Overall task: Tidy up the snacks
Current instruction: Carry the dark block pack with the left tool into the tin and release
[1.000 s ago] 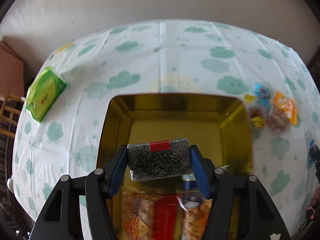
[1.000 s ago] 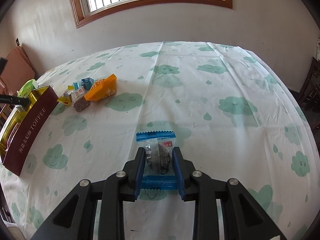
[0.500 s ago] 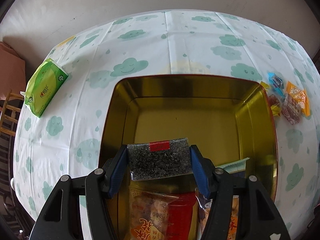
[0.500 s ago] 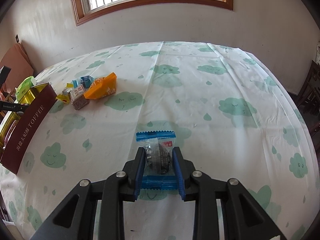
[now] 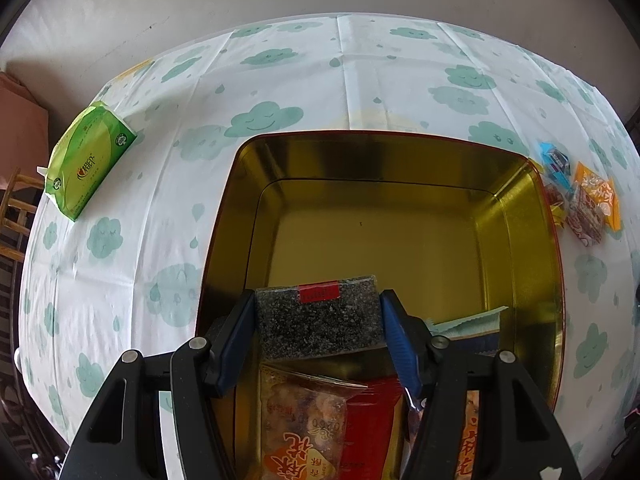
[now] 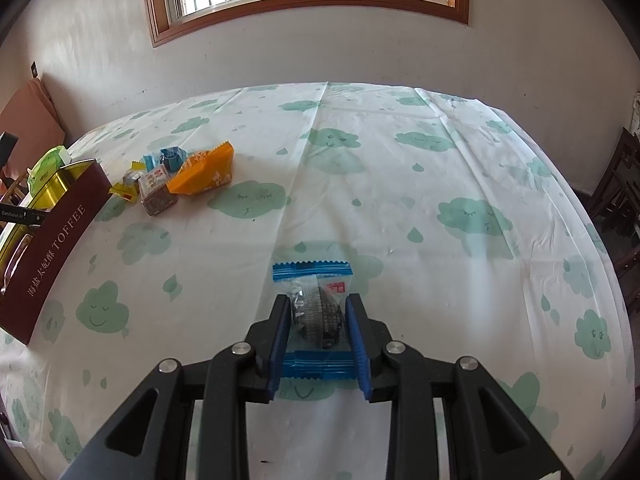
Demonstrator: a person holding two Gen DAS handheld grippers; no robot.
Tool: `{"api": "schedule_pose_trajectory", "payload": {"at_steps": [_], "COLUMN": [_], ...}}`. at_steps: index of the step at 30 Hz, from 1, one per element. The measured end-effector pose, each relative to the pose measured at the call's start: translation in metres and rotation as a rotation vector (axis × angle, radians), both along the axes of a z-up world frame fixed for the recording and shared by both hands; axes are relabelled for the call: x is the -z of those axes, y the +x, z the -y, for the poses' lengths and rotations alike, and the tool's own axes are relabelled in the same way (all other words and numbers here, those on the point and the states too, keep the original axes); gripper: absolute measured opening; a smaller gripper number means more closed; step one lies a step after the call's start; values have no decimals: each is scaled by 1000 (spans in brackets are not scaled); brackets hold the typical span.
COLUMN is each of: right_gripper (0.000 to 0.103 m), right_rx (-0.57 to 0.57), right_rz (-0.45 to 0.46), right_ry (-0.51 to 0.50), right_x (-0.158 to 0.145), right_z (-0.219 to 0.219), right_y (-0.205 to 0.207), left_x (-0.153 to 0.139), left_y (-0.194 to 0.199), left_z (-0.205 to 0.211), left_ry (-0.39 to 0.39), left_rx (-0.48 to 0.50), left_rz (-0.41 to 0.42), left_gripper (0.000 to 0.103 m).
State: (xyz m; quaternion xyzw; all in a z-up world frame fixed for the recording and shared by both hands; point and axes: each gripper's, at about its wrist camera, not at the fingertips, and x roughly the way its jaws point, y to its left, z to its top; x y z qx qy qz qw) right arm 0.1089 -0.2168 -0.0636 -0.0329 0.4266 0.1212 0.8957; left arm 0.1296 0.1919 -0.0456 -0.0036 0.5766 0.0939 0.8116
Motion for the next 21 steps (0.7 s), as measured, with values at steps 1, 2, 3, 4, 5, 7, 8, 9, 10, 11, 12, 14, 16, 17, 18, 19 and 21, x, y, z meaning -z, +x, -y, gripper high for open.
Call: {"api": "schedule_pose_trajectory", "payload": {"at_steps": [1, 2, 3, 4, 5, 7, 8, 9, 10, 11, 12, 14, 16, 17, 18, 19, 21], "right_gripper": [30, 30, 31, 31, 31, 31, 31, 31, 31, 31, 31, 31, 31, 31, 31, 31, 31], "right_rx": [-1, -1, -1, -2, -3, -4, -4, -3, -3, -4, -4, -4, -3, -3, -3, -3, -3], "right_rz": [0, 1, 1, 2, 3, 4, 4, 4, 4, 4, 4, 5, 4, 4, 4, 4, 5], "right_ry": [-3, -6, -10, -14, -19, -28, -30, -28, -27, -27, -27, -30, -29, -28, -27, -28, -30], "right_x": [0, 0, 0, 0, 0, 0, 1, 0, 1, 0, 1, 1, 1, 1, 1, 1, 1], "right_z": [0, -1, -1, -2, -2, -3, -4, -3, -3, -4, -4, -4, -4, -4, -4, -4, -4], "right_y": [0, 0, 0, 0, 0, 0, -1, -1, -1, -1, -1, -1, -1, -1, -1, -1, -1], "left_x": [0, 0, 0, -1, -1, -3, -4, -5, -7, -8, -10, -16, -23, -28, -31, -34, -42], "left_y": [0, 0, 0, 0, 0, 0, -1, -2, -2, -2, -3, -4, -7, -9, -11, -12, -18], "left_z": [-1, -1, -2, -2, -1, -1, -1, -1, -1, -1, -1, -2, -3, -4, -3, -3, -4], "left_ry": [-3, -6, -7, -6, -3, -5, -10, -13, -15, -18, -23, -30, -32, -33, -28, -22, -7], "left_rx": [-2, 0, 0, 2, 5, 5, 7, 6, 4, 5, 5, 2, 2, 5, 7, 7, -1], "left_rz": [-1, 0, 2, 4, 7, 11, 16, 19, 23, 25, 29, 42, 54, 70, 79, 88, 118], "left_gripper": [59, 59, 59, 59, 59, 60, 60, 62, 63, 63, 64, 66, 67, 67, 68, 69, 72]}}
